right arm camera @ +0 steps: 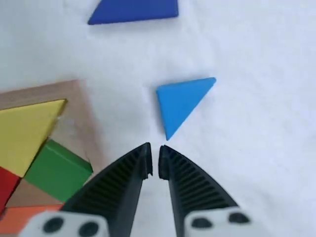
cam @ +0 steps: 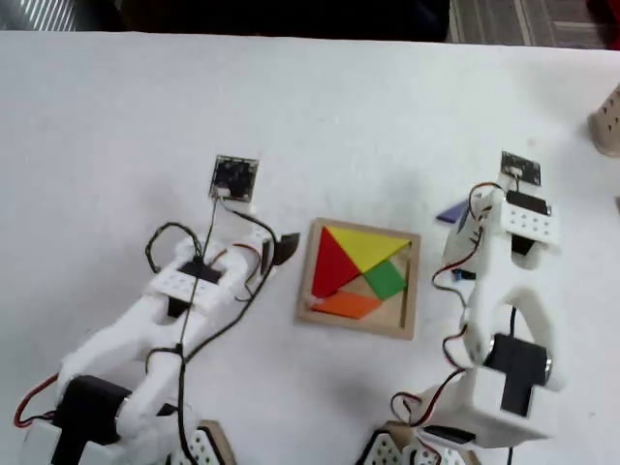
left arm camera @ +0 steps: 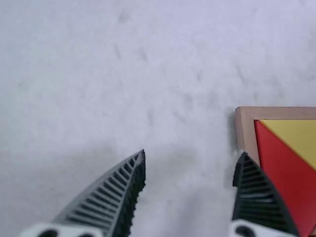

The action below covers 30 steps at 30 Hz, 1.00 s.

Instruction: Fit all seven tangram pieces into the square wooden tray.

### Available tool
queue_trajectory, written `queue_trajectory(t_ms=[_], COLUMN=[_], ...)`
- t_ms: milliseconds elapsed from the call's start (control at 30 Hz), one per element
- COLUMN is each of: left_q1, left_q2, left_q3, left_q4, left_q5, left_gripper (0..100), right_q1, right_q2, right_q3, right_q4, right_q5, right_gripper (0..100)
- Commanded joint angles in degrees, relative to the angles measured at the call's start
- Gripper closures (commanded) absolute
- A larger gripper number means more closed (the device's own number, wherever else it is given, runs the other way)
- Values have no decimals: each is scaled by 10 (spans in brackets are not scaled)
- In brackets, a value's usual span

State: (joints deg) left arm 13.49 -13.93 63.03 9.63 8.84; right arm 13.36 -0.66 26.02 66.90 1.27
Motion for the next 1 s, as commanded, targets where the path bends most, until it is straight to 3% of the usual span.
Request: queue_trajectory(t_ms=[0,67,167,267,433,733,967], left_q1=[0,0,0,0,0,0,0], left_q2=[-5,-5,-5,-5,-5,0,0], left_q3=[-32,-31,-30,-30,-29,-29,-29], left_q4=[3,3,3,3,4,4,4], left_q5=[0,0,0,0,-2,-4,-4], left_gripper=[710,710,710,710,710,709,710], right_q1=[-29,-39,-36,-4,49,25,26], right_q2=[-48,-54,-59,-67,-111,-135,-134], right_q3=[-4,-4,-4,-4,0,119,139], right_q4=[15,19,20,17,-6,-224,-209], right_q5=[28,134,352,540,738,760,746], right_gripper=[913,879,868,865,864,868,861])
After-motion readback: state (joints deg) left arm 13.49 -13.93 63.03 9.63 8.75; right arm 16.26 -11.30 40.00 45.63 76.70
